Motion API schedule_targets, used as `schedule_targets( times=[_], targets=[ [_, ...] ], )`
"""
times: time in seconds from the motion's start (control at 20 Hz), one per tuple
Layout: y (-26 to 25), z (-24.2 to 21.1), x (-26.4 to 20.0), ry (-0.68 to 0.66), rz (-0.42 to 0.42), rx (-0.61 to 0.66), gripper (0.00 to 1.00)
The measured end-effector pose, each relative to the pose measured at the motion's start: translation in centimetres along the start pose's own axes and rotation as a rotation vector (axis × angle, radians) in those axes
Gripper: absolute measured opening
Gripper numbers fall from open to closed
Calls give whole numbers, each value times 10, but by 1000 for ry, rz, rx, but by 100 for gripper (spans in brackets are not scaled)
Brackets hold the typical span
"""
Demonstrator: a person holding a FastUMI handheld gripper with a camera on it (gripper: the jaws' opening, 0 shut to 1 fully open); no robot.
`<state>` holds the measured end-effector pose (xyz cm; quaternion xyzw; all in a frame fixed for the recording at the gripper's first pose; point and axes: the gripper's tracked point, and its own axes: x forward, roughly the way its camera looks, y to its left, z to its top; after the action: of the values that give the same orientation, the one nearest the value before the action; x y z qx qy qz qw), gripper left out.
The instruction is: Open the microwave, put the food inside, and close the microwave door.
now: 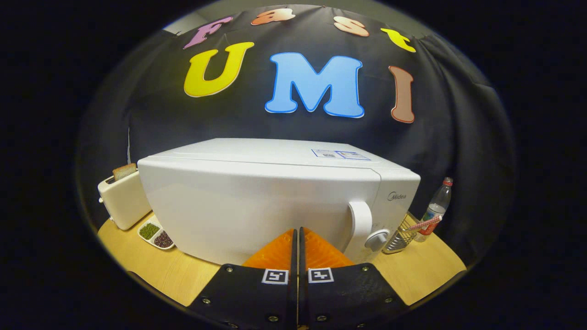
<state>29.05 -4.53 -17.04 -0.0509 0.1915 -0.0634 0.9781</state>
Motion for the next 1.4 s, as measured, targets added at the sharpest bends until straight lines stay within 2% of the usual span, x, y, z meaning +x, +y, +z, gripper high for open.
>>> schedule_targets(
  times=[0.3,0.75,1.05,1.15,1.3,1.4],
  targets=[
    [12,14,-67,-50,2,6,2],
    [58,39,-164,-145,84,107,1],
    [54,42,-223,-197,75,106,1],
    [43,37,-240,-195,39,106,1],
    [39,39,-265,-217,25,104,99],
    [35,37,-279,-230,18,94,98]
  ],
)
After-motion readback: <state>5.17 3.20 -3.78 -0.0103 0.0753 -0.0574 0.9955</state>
